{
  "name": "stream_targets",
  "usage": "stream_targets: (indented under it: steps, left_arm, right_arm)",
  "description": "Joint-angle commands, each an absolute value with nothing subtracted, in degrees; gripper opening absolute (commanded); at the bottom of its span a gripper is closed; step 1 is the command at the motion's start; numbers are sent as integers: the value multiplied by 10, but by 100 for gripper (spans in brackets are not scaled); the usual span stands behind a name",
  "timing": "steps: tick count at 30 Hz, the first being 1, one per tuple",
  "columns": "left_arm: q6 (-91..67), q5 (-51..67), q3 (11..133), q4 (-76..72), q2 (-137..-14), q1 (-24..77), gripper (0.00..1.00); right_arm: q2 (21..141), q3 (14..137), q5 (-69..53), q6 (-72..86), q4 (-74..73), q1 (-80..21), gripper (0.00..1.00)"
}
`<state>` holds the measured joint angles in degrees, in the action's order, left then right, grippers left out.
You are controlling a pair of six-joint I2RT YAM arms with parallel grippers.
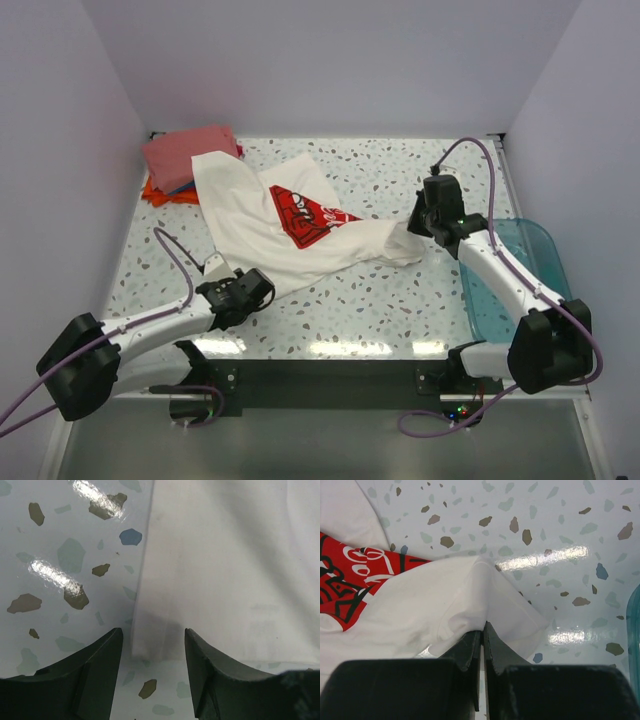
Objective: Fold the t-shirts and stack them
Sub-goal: Flatten the tshirt out
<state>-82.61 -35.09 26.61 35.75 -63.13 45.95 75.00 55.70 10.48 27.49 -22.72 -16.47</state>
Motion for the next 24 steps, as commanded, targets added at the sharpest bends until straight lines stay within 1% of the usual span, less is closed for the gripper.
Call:
stream_targets:
  steps: [1, 4, 7, 8, 10, 11, 13, 17, 20, 24]
  left_arm:
    - [-845, -361, 257, 327, -637, 463, 57]
    - [-852, -364, 251, 330, -635, 463, 54]
    - [-843, -371, 247, 311, -633, 463, 43]
    - [-837, -374, 249, 302, -630, 462, 32]
    - [-814, -385, 257, 297, -623, 461, 21]
    - [-803, -389, 264, 298, -609, 458, 11]
    - [-762, -402, 290, 304, -585, 442, 0]
    - [-664, -430, 353, 337, -478, 418, 0]
    - [-622, -458, 421, 373, -427, 404, 0]
    - [-559, -483, 529, 412, -397, 401, 0]
  right_arm:
    - [751, 555, 103, 283, -205, -163, 0]
    - [751, 553, 102, 284, -204, -163, 0]
    - [753, 555, 96, 287, -205, -163, 0]
    - [754, 556, 94, 286, -207, -163, 0]
    - [754, 562, 93, 286, -213, -163, 0]
    - [752, 565, 93, 285, -215, -164, 0]
    - [749, 574, 95, 283, -227, -163, 0]
    - [725, 591, 105, 280, -253, -163, 0]
    - [692, 608, 120, 279, -283, -159, 0]
    - [642, 648, 141, 280, -327, -156, 0]
